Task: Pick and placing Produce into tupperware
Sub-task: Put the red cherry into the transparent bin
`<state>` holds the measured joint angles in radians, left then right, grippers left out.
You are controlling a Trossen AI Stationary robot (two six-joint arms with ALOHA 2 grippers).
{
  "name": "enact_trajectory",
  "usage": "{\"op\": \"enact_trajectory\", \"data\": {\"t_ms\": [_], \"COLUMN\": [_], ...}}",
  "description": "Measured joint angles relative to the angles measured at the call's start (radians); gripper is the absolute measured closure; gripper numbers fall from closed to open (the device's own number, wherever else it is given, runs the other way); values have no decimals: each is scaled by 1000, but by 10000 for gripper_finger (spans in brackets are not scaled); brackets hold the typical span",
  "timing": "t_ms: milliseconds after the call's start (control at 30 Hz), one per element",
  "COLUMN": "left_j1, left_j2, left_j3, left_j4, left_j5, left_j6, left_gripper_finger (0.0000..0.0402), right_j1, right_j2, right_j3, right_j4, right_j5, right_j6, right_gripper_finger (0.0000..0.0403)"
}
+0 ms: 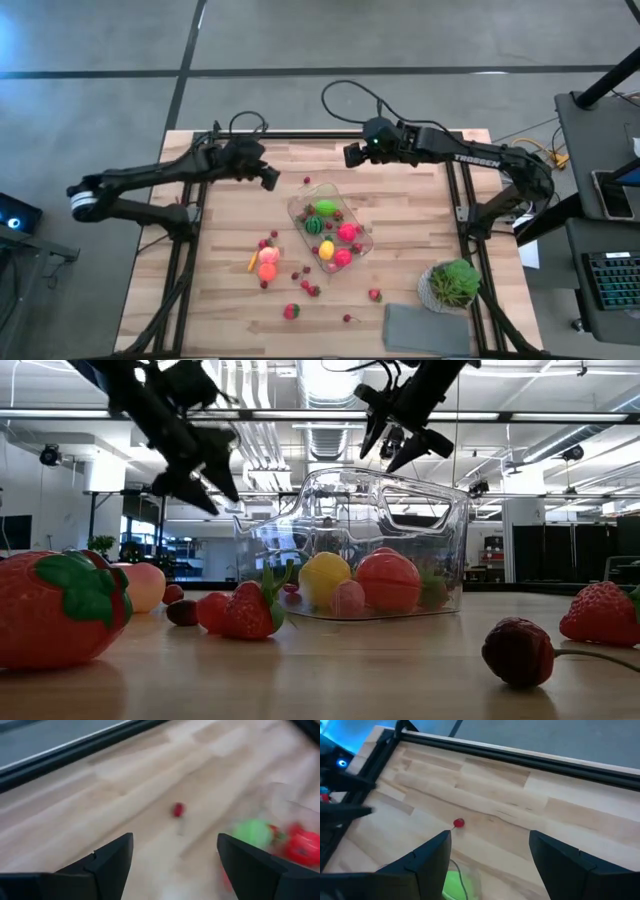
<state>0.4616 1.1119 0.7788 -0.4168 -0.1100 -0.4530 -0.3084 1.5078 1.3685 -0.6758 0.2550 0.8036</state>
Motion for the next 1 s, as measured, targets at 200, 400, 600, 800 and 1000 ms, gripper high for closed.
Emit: {"op": "enact_trajectory", "data": {"t_ms": [200,400,600,800,1000], "left_j1": [167,226,222,206,192], "left_j2": [194,413,545,629,677], "left_j3": [9,90,216,358,425], "left_j4": [127,222,208,63,-30], "left_j5": [377,461,457,390,344], "left_j6": [14,-108,-75,-100,-92], "left_gripper_finger": [127,127,127,127,127], "right_j1": [0,-16,-24,-26,-26], "right_j2": [-6,-16,-40,-64,-73], "right_j3": [0,0,0,0,0], "right_j4": [-8,-72,-252,-364,-419], "right_j5": [0,-2,-1,8,8], "right_j6": [-10,-53,-56,-55,-41], "right_gripper_finger": [143,145,145,152,154]}}
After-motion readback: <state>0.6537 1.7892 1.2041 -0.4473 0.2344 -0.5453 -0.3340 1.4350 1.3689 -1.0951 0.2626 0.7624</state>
